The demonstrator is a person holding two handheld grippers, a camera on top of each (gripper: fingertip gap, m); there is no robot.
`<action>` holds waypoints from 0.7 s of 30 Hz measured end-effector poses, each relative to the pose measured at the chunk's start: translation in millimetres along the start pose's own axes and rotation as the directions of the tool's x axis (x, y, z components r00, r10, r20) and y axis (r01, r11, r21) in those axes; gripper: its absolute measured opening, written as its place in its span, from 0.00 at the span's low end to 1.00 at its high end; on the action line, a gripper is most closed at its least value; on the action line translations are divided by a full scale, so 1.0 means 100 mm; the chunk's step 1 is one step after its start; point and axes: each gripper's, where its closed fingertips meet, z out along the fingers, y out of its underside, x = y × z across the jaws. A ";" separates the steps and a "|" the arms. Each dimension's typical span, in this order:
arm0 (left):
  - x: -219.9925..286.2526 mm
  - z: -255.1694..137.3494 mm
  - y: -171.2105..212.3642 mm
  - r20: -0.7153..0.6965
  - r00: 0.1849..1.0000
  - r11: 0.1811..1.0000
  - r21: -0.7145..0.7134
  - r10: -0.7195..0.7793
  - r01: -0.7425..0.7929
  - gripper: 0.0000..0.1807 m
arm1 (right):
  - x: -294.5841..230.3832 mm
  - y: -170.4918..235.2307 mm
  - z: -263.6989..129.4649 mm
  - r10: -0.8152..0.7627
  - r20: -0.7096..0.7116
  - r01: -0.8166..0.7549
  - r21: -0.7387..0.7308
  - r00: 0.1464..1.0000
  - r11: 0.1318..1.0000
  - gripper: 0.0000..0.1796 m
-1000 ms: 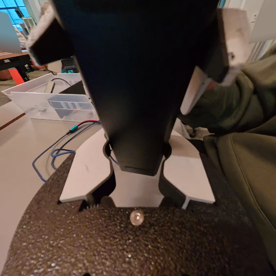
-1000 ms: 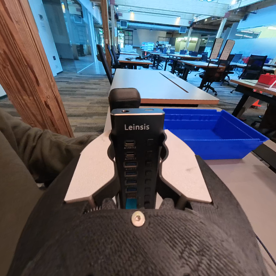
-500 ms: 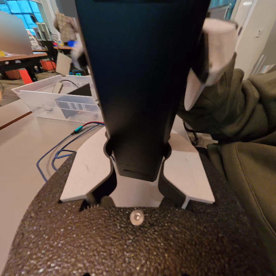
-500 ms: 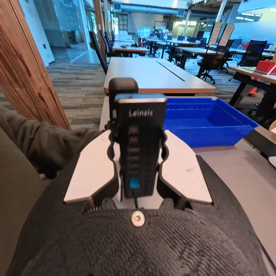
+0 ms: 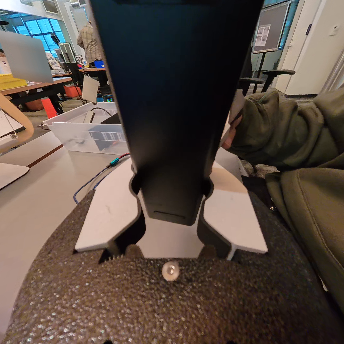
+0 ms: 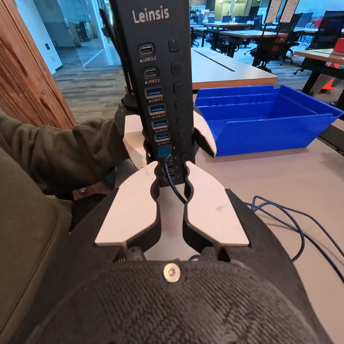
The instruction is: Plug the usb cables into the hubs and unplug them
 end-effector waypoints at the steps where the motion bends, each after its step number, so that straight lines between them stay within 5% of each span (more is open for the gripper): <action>1: 0.00 0.00 0.00 0.000 1.000 1.000 -0.001 0.003 -0.003 0.38 | 0.00 0.00 0.00 0.006 0.000 -0.006 -0.001 1.000 1.000 0.13; 21: 0.03 0.12 0.03 0.021 1.000 0.999 -0.037 0.015 -0.014 0.38 | -0.05 -0.01 -0.09 -0.188 -0.079 0.184 -0.063 0.979 0.981 0.08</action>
